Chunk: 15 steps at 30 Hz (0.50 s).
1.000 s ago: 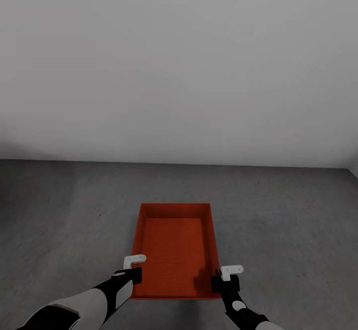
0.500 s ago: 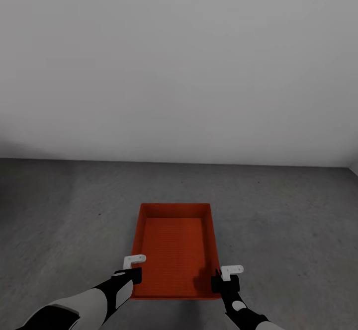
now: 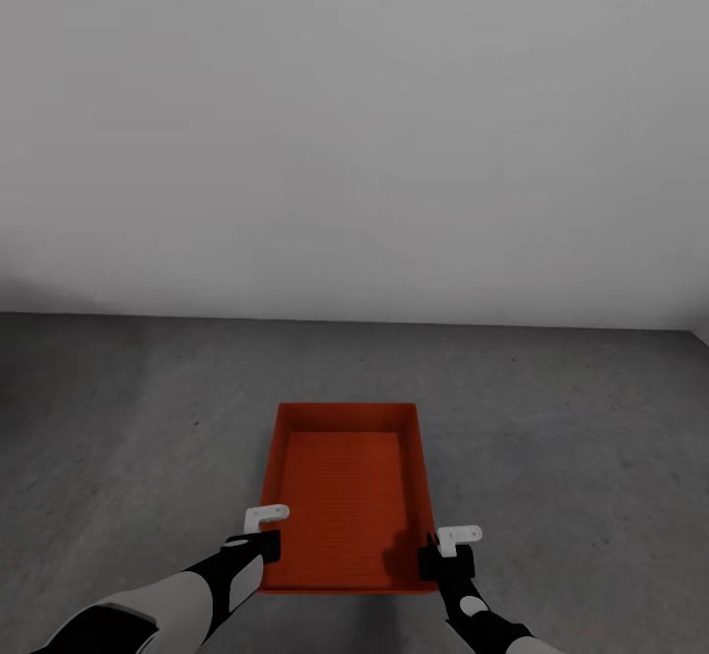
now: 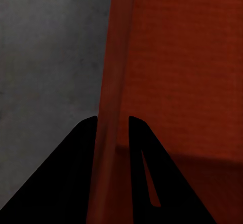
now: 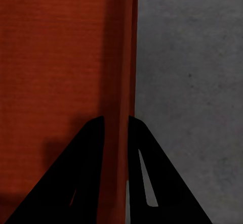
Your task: Move the two storage containers from the living room to the garage. In the garage, place one container on the floor and stack the other container on top of it (either order is fine).
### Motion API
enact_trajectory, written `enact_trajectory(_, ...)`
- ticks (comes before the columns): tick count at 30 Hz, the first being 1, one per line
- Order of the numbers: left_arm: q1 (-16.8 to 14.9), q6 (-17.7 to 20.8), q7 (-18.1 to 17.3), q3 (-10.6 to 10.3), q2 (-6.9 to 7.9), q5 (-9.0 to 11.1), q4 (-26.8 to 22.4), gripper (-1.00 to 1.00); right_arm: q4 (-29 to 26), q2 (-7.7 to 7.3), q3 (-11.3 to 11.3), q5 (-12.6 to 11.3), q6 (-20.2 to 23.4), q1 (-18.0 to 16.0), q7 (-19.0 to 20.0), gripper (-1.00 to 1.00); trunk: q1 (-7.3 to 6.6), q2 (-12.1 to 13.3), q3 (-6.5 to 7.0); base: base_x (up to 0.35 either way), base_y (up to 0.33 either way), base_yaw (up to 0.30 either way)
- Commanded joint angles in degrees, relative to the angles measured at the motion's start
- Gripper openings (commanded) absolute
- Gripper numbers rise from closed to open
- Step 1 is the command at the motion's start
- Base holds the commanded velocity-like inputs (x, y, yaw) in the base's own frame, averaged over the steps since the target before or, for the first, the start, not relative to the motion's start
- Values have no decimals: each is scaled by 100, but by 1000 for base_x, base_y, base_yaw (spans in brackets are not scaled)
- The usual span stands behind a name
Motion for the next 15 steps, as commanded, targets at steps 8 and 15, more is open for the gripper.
enact_trajectory(8,11,-5,18,24,7,-56,-6,-100,17,50,-324,428,-43,-1,-94,-100,-1,-2,-4,0,0,0)
enact_trajectory(15,11,-5,-7,6,7,-92,-5,-100,17,21,-275,246,-121,-1,-75,-100,-1,-2,-4,0,0,0)
